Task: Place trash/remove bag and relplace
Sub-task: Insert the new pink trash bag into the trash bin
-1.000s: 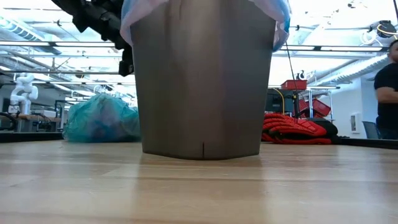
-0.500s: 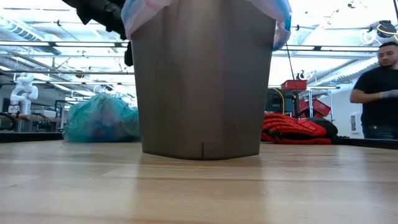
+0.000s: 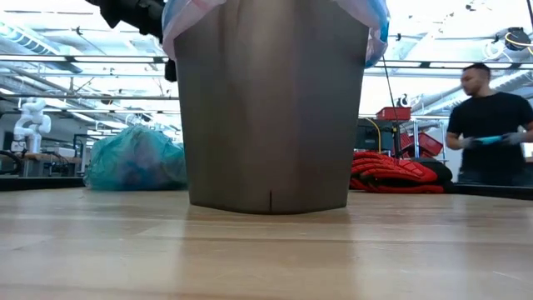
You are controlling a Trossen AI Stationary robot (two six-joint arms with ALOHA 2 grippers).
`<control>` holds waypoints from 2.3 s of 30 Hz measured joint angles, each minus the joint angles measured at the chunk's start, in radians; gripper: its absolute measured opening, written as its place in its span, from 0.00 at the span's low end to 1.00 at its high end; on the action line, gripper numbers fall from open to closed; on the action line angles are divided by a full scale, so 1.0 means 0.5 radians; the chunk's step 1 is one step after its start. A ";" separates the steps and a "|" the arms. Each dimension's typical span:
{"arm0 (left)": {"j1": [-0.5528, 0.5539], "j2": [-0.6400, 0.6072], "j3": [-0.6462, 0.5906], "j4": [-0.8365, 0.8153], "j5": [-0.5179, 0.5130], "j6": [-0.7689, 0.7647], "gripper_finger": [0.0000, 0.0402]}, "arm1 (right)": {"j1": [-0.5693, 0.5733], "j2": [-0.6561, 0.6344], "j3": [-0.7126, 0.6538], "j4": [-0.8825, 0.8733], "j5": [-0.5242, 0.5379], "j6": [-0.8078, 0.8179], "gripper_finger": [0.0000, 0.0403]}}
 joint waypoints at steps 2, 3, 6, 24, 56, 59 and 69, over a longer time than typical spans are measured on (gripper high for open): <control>0.000 -0.004 0.043 0.007 0.004 0.004 0.45 | -0.006 -0.025 0.000 0.004 0.003 -0.033 0.01; 0.000 -0.005 0.059 0.008 0.001 0.009 0.45 | -0.016 -0.038 0.000 0.006 0.005 -0.056 0.01; -0.001 0.029 0.066 -0.001 -0.033 0.059 0.42 | -0.071 -0.076 0.000 0.009 0.007 -0.065 0.01; -0.101 0.410 0.062 -0.086 -0.096 0.279 0.01 | 0.009 -0.290 0.001 0.032 -0.328 0.131 0.00; -0.050 0.194 -0.068 -0.020 -0.111 0.273 0.02 | 0.018 -0.377 -0.301 0.130 -0.187 0.274 0.00; 0.020 0.083 -0.053 -0.031 -0.111 0.260 0.02 | 0.007 -0.458 -0.301 0.129 -0.147 0.272 0.00; 0.084 -0.163 0.034 -0.175 -0.051 0.257 0.02 | 0.445 -0.881 -0.297 0.410 0.028 0.474 0.00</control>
